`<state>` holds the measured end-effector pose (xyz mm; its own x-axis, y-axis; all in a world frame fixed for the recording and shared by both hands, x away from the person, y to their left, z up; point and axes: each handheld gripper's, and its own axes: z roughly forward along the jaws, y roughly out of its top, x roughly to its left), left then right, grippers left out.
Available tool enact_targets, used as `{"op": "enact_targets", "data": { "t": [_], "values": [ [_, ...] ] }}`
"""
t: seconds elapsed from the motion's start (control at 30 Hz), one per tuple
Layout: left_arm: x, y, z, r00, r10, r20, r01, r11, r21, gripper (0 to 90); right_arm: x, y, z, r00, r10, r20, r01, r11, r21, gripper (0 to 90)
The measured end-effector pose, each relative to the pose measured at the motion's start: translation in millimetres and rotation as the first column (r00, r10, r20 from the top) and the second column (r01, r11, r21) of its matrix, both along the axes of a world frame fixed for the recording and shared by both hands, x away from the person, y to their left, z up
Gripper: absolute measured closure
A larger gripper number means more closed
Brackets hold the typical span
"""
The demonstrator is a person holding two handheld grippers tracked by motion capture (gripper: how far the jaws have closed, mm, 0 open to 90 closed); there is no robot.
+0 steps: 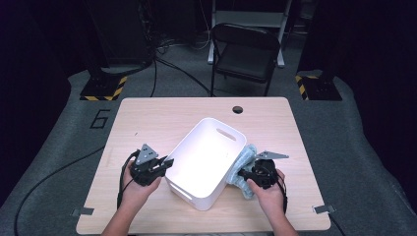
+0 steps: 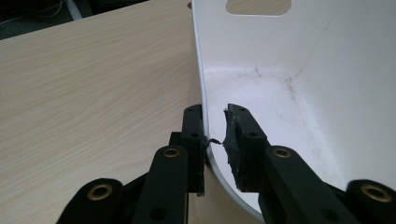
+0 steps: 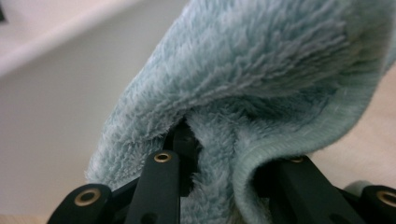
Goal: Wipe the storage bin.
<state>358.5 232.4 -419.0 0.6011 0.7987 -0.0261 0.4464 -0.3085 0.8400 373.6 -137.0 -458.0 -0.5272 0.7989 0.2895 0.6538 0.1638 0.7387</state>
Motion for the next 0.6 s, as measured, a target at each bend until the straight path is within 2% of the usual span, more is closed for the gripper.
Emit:
{"op": "enact_targets", "data": {
  "t": [0.1, 0.2, 0.33, 0.37, 0.4, 0.43, 0.47, 0.6],
  "values": [
    [0.0, 0.6, 0.7, 1.0, -0.005, -0.005, 0.005, 1.0, 0.005, 77.5, 5.4, 3.0, -17.6, 0.9966, 0.002, -0.082, -0.002, 1.0, -0.003, 70.8],
    [0.1, 0.8, 0.7, 1.0, -0.004, -0.006, 0.004, 1.0, 0.002, 77.7, 9.8, 3.6, -27.3, 0.9937, 0.006, -0.112, -0.006, 1.0, -0.002, 70.7],
    [0.0, 0.9, 0.8, 1.0, -0.003, -0.005, 0.003, 1.0, 0.002, 77.9, 13.5, 4.8, -36.6, 0.9892, 0.007, -0.147, -0.011, 1.0, -0.029, 70.6],
    [0.0, 1.1, 0.9, 1.0, -0.003, -0.004, 0.003, 1.0, 0.005, 77.9, 14.5, 4.3, -38.1, 0.9904, 0.012, -0.138, -0.016, 1.0, -0.027, 70.3],
    [-0.2, 0.9, 1.0, 1.0, -0.003, -0.003, 0.003, 1.0, 0.006, 77.9, 13.9, 4.1, -36.9, 0.9877, 0.005, -0.156, -0.008, 1.0, -0.021, 70.1],
    [-0.5, 0.3, 0.8, 1.0, 0.002, 0.0, -0.002, 1.0, 0.006, 77.9, 14.5, 3.3, -36.9, 0.9906, 0.006, -0.136, -0.009, 1.0, -0.025, 69.9],
    [-0.6, 0.0, 0.9, 1.0, 0.002, 0.0, -0.002, 1.0, 0.008, 77.9, 13.7, 3.1, -35.2, 0.9896, 0.004, -0.144, -0.008, 1.0, -0.026, 69.9],
    [-0.8, -0.4, 0.6, 0.9999, 0.002, 0.011, -0.002, 0.9999, 0.014, 77.9, 11.6, -0.6, -23.7, 0.9952, -0.017, -0.097, 0.017, 1.0, 0.002, 69.8]
  ]
}}
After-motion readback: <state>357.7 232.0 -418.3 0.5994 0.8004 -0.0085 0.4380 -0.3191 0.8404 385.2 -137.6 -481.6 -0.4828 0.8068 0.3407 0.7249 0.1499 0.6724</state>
